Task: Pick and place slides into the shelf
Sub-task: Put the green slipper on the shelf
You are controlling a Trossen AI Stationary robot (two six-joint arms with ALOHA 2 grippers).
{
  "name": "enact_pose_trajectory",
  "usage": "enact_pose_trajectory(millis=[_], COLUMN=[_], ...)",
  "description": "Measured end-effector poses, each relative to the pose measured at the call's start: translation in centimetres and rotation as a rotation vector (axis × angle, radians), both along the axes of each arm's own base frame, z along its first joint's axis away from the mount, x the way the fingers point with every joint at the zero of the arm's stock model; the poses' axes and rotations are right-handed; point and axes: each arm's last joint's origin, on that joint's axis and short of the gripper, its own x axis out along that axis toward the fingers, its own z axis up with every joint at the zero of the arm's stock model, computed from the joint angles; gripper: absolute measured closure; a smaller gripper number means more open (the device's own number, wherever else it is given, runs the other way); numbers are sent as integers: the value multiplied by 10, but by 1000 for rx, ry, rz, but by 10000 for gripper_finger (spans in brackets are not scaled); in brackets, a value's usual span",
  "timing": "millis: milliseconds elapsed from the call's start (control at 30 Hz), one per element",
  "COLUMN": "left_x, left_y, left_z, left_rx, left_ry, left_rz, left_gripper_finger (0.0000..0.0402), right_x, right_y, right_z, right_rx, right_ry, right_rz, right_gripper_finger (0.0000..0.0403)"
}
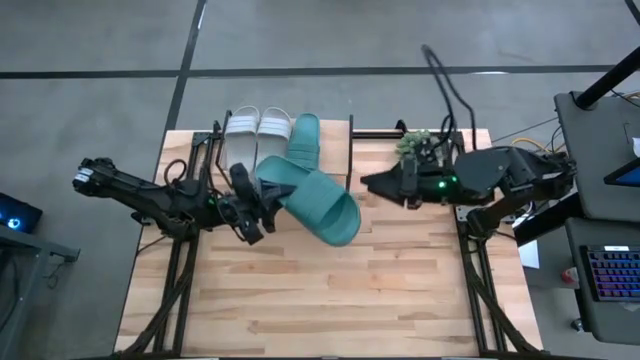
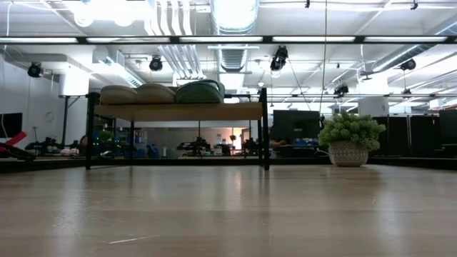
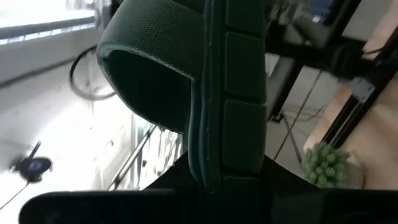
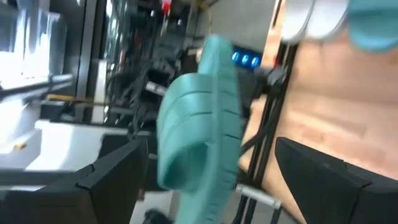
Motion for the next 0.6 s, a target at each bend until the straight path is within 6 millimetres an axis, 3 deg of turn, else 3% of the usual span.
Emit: enact_pose_trajectory(millis=[600], left_x=[5], left_y=[13], left_z=[-9], left_rx=[25], left_ry=[18], left_rz=[-10], left_gripper_finger=[352], right_x=[36], right_y=[35], right_z=[-14], right_rx=[144], right_ry=[-23], right_rz=[158], right_gripper_finger=[76])
